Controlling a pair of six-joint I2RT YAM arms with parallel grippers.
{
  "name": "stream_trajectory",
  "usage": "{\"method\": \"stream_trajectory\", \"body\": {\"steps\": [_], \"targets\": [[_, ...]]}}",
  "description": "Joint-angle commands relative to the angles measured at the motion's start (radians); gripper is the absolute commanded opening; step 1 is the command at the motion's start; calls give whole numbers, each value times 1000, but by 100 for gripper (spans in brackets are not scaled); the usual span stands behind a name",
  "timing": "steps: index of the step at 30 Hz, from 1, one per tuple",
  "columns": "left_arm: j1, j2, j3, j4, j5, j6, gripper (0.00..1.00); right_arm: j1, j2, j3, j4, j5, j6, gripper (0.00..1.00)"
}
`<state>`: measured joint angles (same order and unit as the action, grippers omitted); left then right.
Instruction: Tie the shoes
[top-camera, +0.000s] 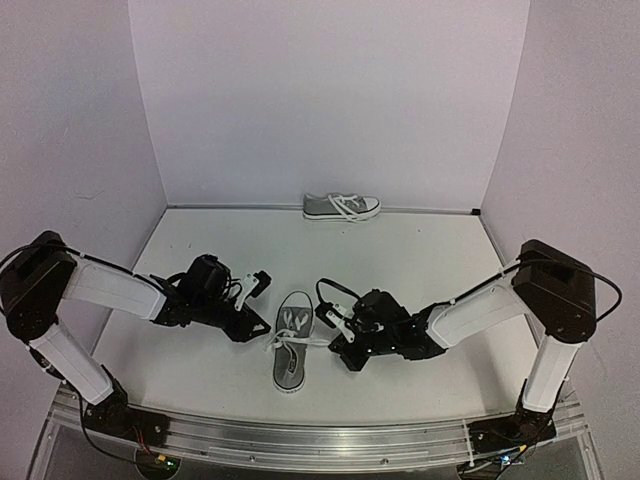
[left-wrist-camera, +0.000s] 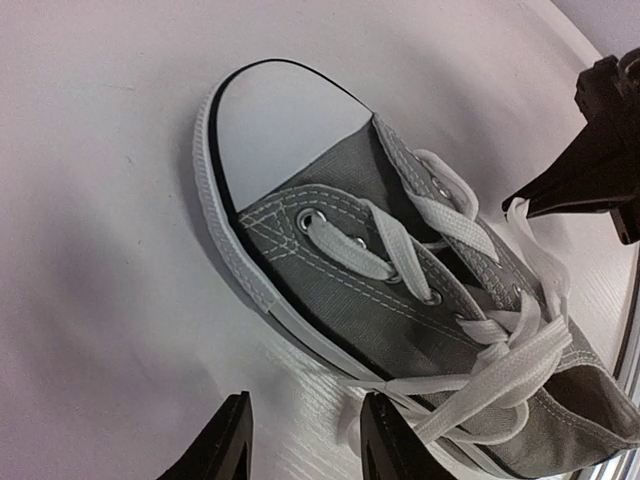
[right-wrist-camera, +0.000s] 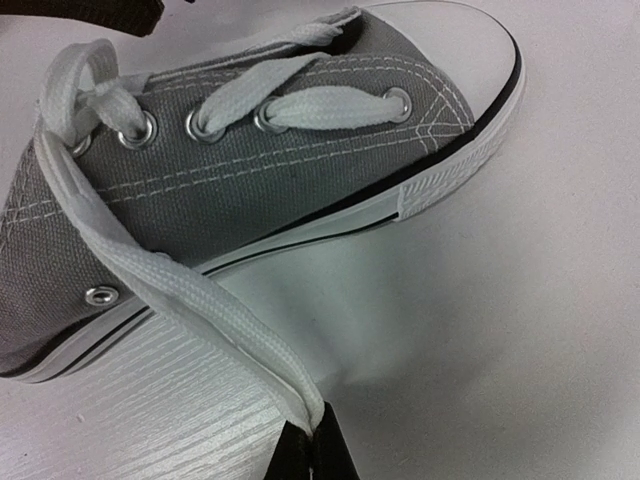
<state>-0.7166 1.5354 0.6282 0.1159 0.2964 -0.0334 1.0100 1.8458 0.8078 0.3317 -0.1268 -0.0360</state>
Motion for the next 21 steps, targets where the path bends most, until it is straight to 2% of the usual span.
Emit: {"method": "stream_trajectory", "body": {"steps": [1,13,21], "targets": [[3,60,64,13,83,100,37,-6,3,8,3,14,10,0],[3,97,66,1,147,154,37,-7,18,26,-4,5,10,0],[1,153,107,15,176,164,45,-7,21,36,-10,5,11,0]]}}
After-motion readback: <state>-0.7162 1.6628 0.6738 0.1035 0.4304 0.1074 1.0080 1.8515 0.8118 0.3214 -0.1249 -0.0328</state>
